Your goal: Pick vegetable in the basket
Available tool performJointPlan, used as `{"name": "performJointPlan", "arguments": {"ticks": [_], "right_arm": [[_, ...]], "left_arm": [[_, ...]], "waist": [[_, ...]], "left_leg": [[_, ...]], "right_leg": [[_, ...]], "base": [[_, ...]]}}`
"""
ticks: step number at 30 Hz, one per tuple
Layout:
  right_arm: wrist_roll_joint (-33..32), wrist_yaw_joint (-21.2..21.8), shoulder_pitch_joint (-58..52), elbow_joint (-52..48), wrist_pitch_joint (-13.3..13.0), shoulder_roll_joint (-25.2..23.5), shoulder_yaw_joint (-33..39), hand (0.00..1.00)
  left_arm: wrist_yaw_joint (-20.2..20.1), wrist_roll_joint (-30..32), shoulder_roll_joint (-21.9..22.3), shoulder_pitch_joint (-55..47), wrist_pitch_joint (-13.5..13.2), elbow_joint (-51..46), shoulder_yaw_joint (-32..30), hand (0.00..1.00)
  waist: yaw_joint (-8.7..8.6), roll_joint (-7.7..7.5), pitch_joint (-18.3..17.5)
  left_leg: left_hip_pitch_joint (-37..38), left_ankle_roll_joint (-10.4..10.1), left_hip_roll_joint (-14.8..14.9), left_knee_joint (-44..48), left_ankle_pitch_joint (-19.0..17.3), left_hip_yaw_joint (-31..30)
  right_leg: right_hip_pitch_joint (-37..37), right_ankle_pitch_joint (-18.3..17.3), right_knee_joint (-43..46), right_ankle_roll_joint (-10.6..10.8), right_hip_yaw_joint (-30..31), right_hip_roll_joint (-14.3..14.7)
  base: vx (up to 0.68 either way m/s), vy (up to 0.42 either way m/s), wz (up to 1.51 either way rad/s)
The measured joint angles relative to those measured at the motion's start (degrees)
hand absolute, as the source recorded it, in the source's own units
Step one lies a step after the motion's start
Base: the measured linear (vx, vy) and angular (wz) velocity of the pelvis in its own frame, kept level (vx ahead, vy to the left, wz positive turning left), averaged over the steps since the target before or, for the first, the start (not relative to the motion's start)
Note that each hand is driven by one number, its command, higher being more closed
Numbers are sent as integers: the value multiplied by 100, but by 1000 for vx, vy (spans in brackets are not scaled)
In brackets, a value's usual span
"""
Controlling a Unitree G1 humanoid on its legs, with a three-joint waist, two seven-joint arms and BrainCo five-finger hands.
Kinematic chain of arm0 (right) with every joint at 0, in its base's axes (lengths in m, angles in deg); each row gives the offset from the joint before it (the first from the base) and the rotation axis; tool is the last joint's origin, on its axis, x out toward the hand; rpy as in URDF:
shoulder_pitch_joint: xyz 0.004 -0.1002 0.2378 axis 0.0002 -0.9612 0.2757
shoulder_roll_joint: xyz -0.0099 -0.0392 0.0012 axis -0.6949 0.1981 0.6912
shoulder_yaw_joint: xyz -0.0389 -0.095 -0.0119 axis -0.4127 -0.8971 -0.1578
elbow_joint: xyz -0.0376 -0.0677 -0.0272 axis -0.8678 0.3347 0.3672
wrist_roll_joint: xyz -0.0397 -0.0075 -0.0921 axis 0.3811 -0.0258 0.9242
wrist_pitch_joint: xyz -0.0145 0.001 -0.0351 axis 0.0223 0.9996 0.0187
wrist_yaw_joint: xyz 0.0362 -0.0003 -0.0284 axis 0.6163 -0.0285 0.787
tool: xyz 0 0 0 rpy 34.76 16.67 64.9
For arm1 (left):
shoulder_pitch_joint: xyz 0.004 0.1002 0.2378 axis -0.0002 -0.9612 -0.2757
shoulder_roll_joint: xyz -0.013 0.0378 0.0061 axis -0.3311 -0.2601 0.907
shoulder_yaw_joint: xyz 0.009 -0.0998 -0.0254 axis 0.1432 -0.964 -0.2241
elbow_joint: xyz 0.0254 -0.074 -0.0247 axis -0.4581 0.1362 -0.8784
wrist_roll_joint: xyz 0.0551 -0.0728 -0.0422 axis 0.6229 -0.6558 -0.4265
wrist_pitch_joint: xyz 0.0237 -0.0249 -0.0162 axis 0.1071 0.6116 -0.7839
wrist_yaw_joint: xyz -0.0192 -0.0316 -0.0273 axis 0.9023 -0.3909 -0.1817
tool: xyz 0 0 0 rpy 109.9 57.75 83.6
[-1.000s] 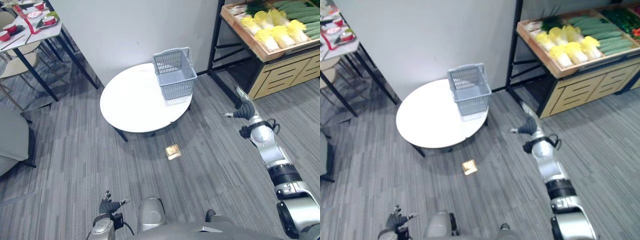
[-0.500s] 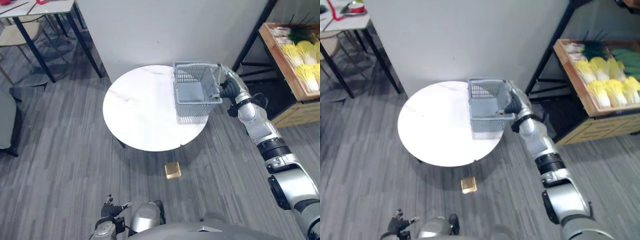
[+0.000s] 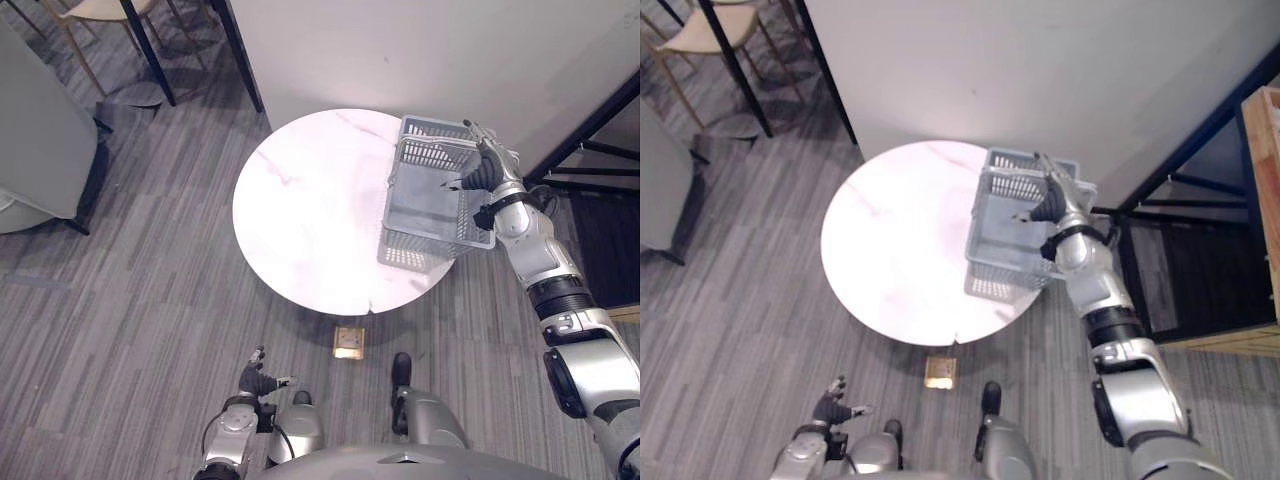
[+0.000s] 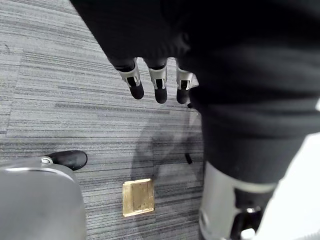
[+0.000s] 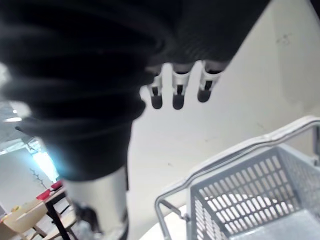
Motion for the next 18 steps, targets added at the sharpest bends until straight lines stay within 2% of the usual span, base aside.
{"name": "performJointPlan", "arguments": {"ticks": [2, 4, 9, 10, 12, 18], "right_arm": [[0, -34, 532, 383, -11, 152, -121, 0], [0, -81, 1020, 916, -10, 391, -216, 0], [-1, -233, 1624, 1635, -8, 582, -343, 0], [-5, -276, 1825, 1809, -7, 769, -451, 100], [-5, -376, 1973, 1902, -20, 921, -459, 100], [-5, -661, 2719, 2531, -8, 1675, -698, 100]], "left_arm": [[13, -13, -60, 3, -7, 5, 4, 0], [33, -13, -56, 3, -15, 8, 82, 0], [213, -53, -66, 37, -104, -40, 304, 0], [277, -53, -86, 149, -166, -53, 437, 0], [298, -63, -101, 240, -193, -63, 533, 0], [320, -436, -268, 482, -262, -172, 1031, 0]], "waist": [[7, 25, 185], [44, 120, 372], [65, 300, 695], [19, 404, 898], [23, 477, 1049], [41, 647, 1189]], "left_leg": [[-125, 0, -46, 11, 46, -61], [-330, -1, -102, 16, 93, -196], [-724, -11, -145, 41, 176, -369], [-817, -8, -141, 108, 178, -450], [-870, 9, -142, 116, 195, -458], [-1603, 93, -288, 321, 265, -578]], "right_leg": [[-2, 179, -242, 13, -54, -39], [-34, 325, -452, 16, -166, -62], [-244, 475, -614, 22, -307, -143], [-262, 536, -615, 32, -405, -171], [-311, 633, -616, 73, -430, -173], [-928, 1081, -622, 205, -423, -273]], "base": [[-12, 16, 19], [-21, -10, 31], [-44, -9, 22], [-67, -9, 19], [-66, 3, 10], [-65, 47, 10]]}}
